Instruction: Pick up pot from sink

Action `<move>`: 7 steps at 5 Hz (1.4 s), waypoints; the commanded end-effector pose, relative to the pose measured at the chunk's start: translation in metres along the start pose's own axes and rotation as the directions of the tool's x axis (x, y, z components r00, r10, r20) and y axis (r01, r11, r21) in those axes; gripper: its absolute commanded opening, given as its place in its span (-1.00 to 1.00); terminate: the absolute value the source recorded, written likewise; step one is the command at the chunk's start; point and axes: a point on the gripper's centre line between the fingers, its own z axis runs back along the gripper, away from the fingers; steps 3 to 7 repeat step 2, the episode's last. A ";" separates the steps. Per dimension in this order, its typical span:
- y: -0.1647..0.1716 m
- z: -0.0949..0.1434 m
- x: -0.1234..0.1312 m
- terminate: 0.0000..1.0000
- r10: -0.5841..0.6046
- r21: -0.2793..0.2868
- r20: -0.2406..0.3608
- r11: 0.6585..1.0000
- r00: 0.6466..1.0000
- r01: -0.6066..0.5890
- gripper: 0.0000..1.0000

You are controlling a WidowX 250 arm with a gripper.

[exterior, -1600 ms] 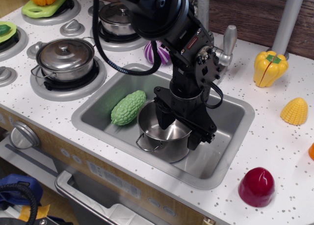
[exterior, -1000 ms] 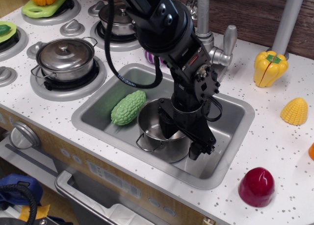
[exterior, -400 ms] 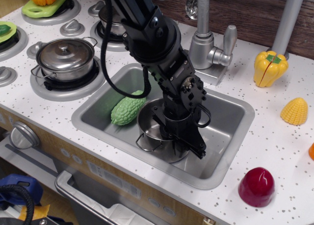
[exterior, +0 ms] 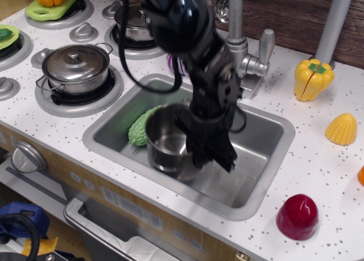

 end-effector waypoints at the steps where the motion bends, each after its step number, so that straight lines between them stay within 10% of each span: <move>1: 0.027 0.061 0.015 -1.00 -0.008 0.049 0.026 0.999 1.000 0.006 -1.00; 2: 0.027 0.077 0.015 1.00 -0.022 0.068 0.021 0.997 1.000 0.021 -1.00; 7: 0.027 0.077 0.015 1.00 -0.022 0.068 0.021 0.997 1.000 0.021 -1.00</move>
